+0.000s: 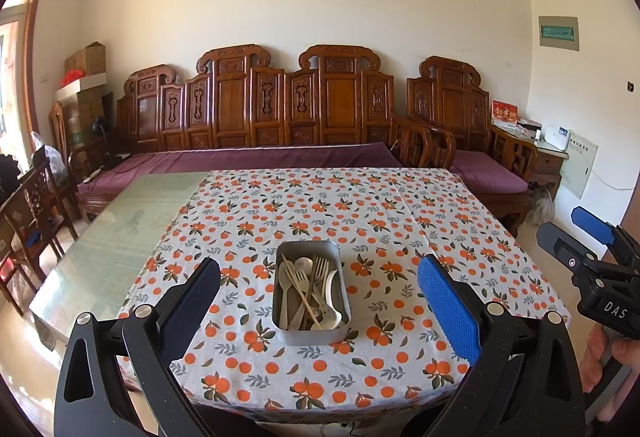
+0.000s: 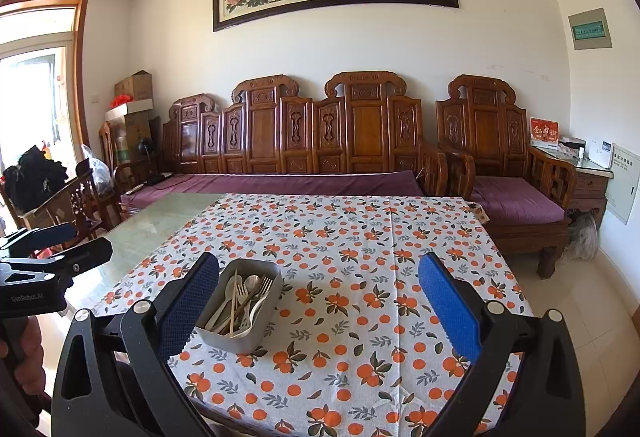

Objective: Organize utensils

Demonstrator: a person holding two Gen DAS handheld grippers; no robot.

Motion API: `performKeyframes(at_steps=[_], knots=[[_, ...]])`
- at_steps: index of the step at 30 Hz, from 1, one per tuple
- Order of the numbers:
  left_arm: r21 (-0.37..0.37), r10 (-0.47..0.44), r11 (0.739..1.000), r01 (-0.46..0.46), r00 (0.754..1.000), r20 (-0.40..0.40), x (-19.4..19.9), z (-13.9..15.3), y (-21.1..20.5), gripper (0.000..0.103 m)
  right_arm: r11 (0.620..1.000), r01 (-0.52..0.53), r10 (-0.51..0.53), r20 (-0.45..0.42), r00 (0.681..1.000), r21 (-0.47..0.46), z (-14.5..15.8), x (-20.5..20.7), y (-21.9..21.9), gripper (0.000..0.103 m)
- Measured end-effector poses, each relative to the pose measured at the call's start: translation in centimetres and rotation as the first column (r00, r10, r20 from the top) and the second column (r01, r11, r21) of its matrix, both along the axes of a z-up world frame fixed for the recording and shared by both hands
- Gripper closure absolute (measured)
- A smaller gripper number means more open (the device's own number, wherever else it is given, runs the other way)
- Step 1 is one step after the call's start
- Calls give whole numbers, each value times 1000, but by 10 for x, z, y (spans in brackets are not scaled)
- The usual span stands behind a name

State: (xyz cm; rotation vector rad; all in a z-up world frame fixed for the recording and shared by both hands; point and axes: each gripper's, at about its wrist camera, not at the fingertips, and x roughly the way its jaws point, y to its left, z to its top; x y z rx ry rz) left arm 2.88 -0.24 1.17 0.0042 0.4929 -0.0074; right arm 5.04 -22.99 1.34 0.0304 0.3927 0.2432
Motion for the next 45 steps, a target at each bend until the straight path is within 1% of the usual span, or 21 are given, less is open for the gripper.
performKeyframes(at_steps=[45], knots=[[1,3,1000,-3,1000,15,-2,6,-5,8,1000,0,0,1,1000,-4,-1,0,3,3]])
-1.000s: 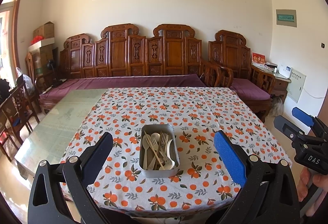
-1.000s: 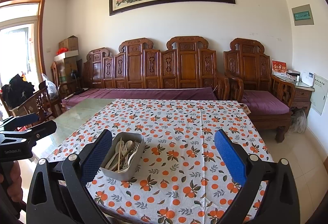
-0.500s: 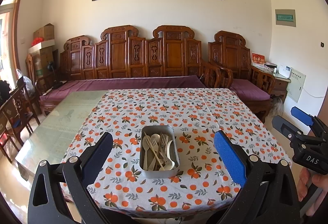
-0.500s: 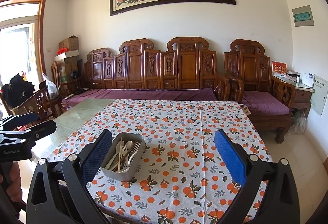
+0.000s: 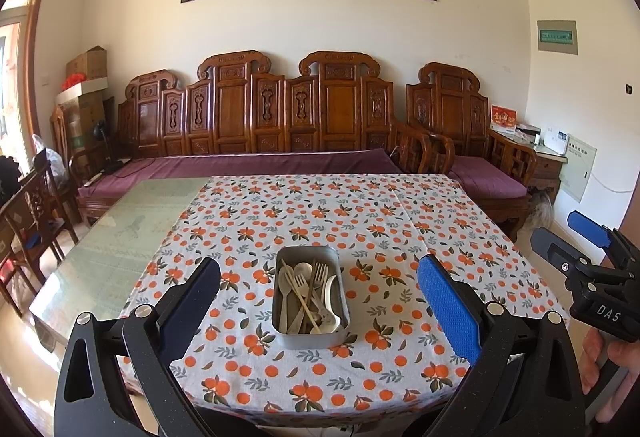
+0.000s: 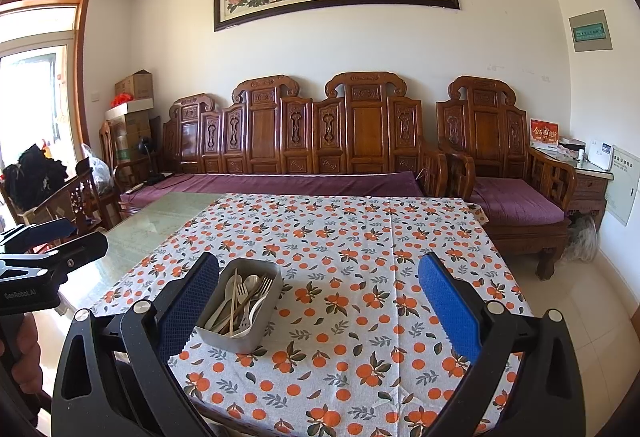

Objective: Organize utensils

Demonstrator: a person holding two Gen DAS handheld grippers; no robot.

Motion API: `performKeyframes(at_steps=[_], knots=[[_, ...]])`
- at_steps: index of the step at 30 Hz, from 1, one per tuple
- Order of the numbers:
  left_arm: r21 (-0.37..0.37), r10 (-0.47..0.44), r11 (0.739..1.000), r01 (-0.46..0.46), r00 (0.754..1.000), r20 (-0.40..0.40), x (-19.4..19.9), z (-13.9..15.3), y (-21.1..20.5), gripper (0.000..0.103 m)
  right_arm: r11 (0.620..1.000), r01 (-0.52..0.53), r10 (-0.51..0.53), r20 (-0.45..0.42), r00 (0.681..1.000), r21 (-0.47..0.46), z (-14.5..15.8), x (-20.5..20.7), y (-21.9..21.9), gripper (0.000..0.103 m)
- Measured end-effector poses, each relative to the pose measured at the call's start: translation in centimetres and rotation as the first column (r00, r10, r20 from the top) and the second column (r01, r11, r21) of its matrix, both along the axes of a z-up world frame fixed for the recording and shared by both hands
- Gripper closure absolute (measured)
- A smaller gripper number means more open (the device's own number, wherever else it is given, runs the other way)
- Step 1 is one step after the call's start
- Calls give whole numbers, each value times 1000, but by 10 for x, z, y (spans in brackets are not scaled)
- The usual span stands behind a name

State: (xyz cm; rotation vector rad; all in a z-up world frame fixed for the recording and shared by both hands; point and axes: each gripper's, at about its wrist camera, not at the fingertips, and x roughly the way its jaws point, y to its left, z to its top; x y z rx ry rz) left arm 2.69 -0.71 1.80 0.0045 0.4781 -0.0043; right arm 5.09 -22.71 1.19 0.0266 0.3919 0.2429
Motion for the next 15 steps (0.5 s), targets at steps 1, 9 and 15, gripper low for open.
performKeyframes(at_steps=[1,9,15], knots=[[-1,1,1000,-1,1000,0,0,1,0,8,1000,0,0,0,1000,1,0,0,0,3],[-1,0,1000,0,1000,1,0,1,0,8,1000,-1,1,0,1000,1,0,0,0,3],[-1,-1,1000,1,1000,-3,1,1,-2,8,1000,2,-2,1,1000,-1,0,0,0,3]])
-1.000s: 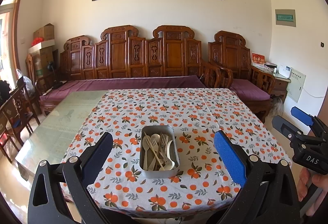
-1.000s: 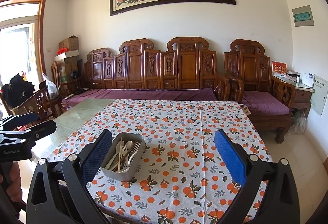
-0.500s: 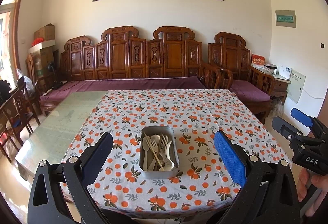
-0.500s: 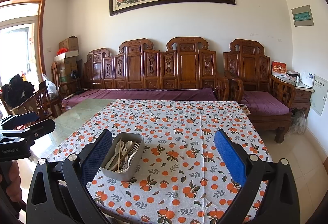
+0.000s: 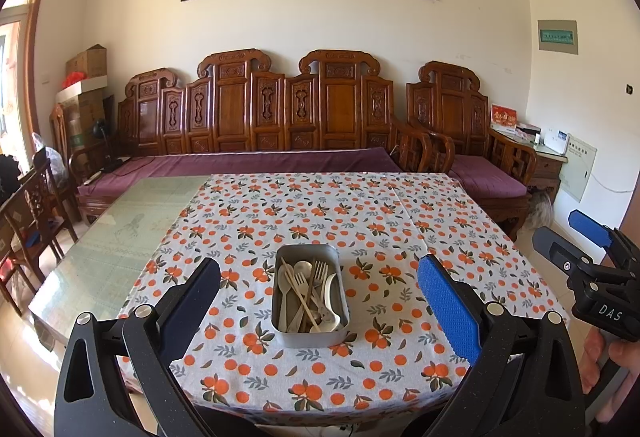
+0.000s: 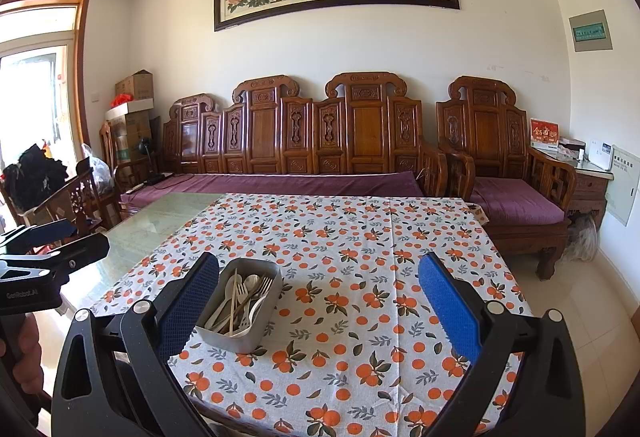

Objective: Organize utensils

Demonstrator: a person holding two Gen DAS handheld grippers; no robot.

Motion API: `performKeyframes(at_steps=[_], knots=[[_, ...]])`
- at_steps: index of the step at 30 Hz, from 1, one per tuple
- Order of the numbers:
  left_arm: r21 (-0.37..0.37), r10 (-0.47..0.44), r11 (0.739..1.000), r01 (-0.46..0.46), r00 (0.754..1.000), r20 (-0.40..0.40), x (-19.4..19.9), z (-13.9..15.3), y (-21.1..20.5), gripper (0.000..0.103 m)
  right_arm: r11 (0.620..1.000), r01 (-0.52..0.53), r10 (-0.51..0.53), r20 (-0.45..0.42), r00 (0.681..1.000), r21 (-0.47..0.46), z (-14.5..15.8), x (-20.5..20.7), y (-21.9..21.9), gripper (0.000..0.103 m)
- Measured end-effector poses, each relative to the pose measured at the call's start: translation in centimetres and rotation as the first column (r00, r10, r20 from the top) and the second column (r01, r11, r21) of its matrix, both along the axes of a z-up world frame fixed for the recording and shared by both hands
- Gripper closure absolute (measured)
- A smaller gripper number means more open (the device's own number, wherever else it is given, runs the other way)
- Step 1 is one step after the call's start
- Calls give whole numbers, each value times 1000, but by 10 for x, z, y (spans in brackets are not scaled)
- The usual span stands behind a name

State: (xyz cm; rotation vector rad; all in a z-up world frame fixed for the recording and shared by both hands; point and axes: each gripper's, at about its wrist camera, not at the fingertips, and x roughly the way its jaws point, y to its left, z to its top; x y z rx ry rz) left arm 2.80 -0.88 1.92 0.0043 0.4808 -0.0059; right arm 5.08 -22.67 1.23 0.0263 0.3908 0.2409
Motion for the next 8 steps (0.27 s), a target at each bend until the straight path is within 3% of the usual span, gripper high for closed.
performKeyframes(at_steps=[8], knots=[[-1,-2,1000,2,1000,-1,1,-1,-3,8,1000,-1,1,0,1000,0,0,1,-1,3]])
